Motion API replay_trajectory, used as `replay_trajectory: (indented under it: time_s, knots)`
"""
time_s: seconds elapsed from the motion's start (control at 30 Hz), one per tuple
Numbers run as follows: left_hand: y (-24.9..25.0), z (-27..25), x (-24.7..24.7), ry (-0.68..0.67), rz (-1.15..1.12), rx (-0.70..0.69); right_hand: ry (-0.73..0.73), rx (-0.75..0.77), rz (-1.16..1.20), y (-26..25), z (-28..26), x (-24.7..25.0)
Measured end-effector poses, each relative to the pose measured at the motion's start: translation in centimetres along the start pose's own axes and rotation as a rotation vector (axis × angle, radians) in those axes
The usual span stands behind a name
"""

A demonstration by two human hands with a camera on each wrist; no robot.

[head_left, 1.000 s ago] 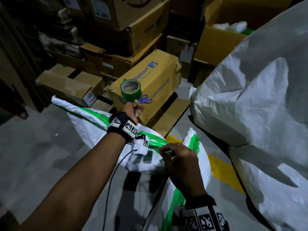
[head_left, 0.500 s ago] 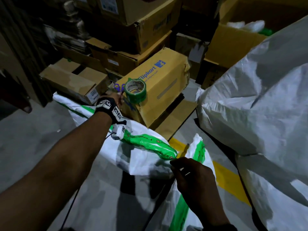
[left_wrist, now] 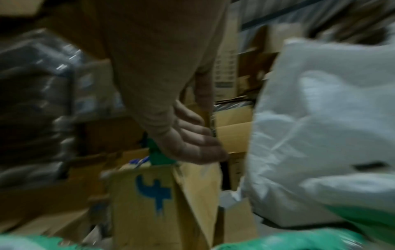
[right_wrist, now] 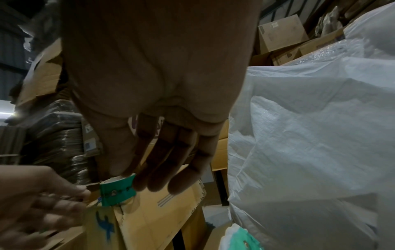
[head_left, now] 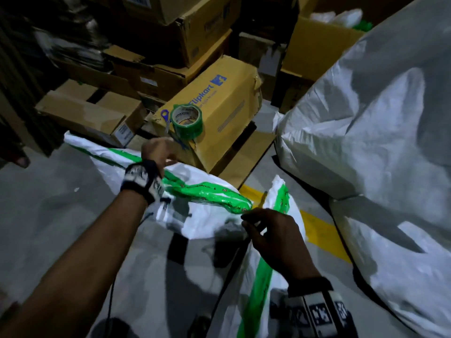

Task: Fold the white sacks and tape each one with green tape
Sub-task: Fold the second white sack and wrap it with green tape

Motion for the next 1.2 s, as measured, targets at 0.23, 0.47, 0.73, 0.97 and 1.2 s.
replay_trajectory:
  time_s: [0.23,0.47,0.73,0.97,1.2]
  knots:
    - [-10.0,-29.6,-1.6,-0.495,0.716,-0.208,0.071,-0.029,-0.044,0.4,-5.5,0.6]
    - [-17.7,-45.4,2.8,-0.452,1.246,-0.063,0.071,-0.181,-0.076,-0.9,-17.0,0.7]
    - [-22.8,-49.7,10.3,-0.470,1.128,0.128,0.087,-0.494,0.294,-1.4,-34.3,-6.1]
    - [-20.3,-50.8,10.9,-0.223,0.646,-0.180,0.011,-0.614,0.604,-5.4,-37.1,-10.4]
    - [-22.3,-54.4,8.8,-0.352,0.656,-0.401,0.012,-0.814,0.161,-5.1,-37.2,-9.3]
Point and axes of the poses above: each hand's wrist, its own z-axis towards the middle knuckle, its own x-axis out of the back of the hand, y = z × x, the point moved 8 cm from there along z, towards the middle knuckle, and after that the axes turned 2 degrees about -z, right-handed, at the moved point
